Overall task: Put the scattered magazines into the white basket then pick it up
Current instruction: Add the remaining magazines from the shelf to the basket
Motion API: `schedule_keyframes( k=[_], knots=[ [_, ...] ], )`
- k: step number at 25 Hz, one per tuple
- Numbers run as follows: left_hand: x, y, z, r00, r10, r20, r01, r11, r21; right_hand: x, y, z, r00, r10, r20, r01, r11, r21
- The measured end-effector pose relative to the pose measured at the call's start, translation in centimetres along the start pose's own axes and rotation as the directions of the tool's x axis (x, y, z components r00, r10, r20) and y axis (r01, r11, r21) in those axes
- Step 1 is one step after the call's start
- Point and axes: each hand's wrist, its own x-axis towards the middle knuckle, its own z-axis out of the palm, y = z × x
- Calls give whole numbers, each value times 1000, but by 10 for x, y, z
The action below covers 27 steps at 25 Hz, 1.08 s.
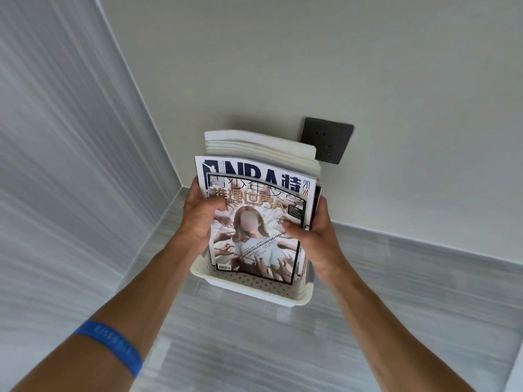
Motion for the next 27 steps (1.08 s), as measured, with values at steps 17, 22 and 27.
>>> schedule_keyframes(
  k=[17, 22, 27],
  knots=[
    [1, 6, 21, 990, -87, -110, 128, 878, 461, 23, -2, -19, 990, 131, -59, -143, 939, -314],
    [-125, -29, 66, 918, 392, 66, -347, 711, 612, -59, 1, -50, 956, 204, -209, -261, 919, -296],
    [-249, -95, 162, 852, 139, 505, -448, 692, 566, -235, 22, -150, 841, 283, -461, -464, 816, -345]
  ],
)
